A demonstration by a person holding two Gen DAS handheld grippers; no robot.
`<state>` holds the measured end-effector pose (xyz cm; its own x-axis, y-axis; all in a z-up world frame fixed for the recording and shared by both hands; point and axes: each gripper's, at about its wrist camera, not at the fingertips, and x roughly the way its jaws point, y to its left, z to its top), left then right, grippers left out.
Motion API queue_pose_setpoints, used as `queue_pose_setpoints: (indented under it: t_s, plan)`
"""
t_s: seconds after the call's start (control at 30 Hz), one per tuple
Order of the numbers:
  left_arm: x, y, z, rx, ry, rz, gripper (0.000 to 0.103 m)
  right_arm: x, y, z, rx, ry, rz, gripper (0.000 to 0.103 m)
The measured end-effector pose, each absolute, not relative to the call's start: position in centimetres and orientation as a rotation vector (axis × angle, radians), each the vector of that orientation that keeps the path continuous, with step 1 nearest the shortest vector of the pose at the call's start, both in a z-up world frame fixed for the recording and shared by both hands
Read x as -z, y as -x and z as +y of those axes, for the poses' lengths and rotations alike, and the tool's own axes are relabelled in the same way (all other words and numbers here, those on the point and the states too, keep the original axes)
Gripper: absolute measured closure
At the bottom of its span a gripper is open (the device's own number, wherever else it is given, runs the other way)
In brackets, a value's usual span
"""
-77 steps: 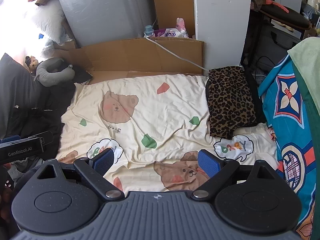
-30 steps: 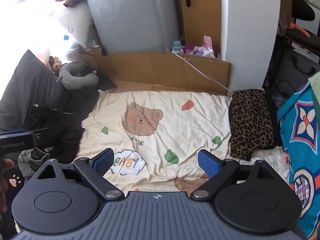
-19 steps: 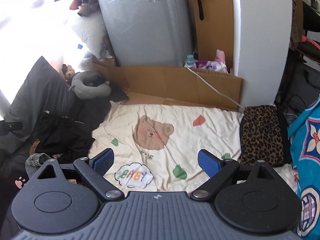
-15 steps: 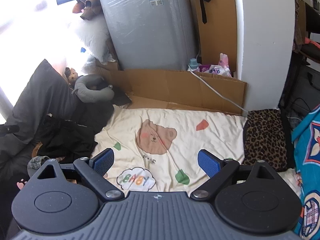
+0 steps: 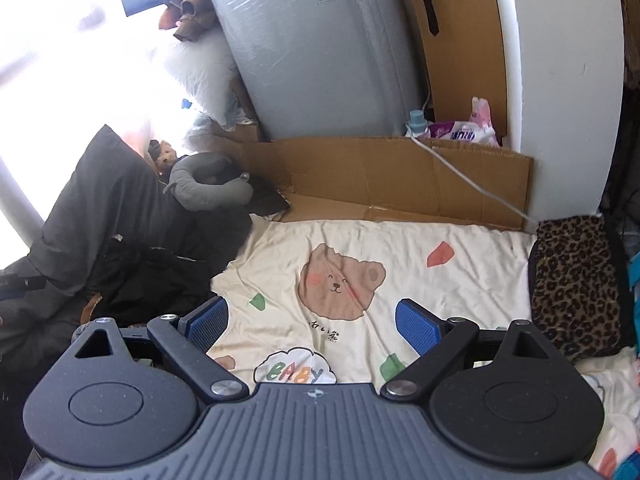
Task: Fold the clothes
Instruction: 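Reach the left gripper into the dark clothes pile and grasp the black garment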
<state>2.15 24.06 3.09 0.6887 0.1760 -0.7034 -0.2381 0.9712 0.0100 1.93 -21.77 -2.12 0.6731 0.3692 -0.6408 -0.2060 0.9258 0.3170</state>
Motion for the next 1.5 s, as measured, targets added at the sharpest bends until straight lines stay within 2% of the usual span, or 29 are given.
queue_pose_setpoints:
  t_s: [0.33, 0.47, 1.03, 1.23, 1.5]
  plan:
    - [0.9, -4.3, 26.9, -0.247, 0.082, 0.823, 0.007, 5.0, -3.2, -23.3, -0.195, -0.248, 0.803, 0.009]
    - [2.5, -5.3, 28.0, -0.243, 0.096, 0.825, 0.012, 5.5, -3.0, -23.6, -0.173, -0.233, 0.824, 0.009]
    - [9.0, -10.1, 36.2, -0.369, 0.218, 0.82, 0.012, 8.5, -4.0, -24.2, -0.156, -0.2, 0.917, 0.009]
    - [11.7, -12.0, 40.0, -0.448, 0.212, 0.809, 0.012, 8.4, -3.8, -24.6, -0.156, -0.202, 0.905, 0.009]
    - [14.5, -13.9, 43.8, -0.453, 0.201, 0.809, 0.013, 11.1, -4.1, -25.1, -0.169, -0.252, 0.844, 0.009]
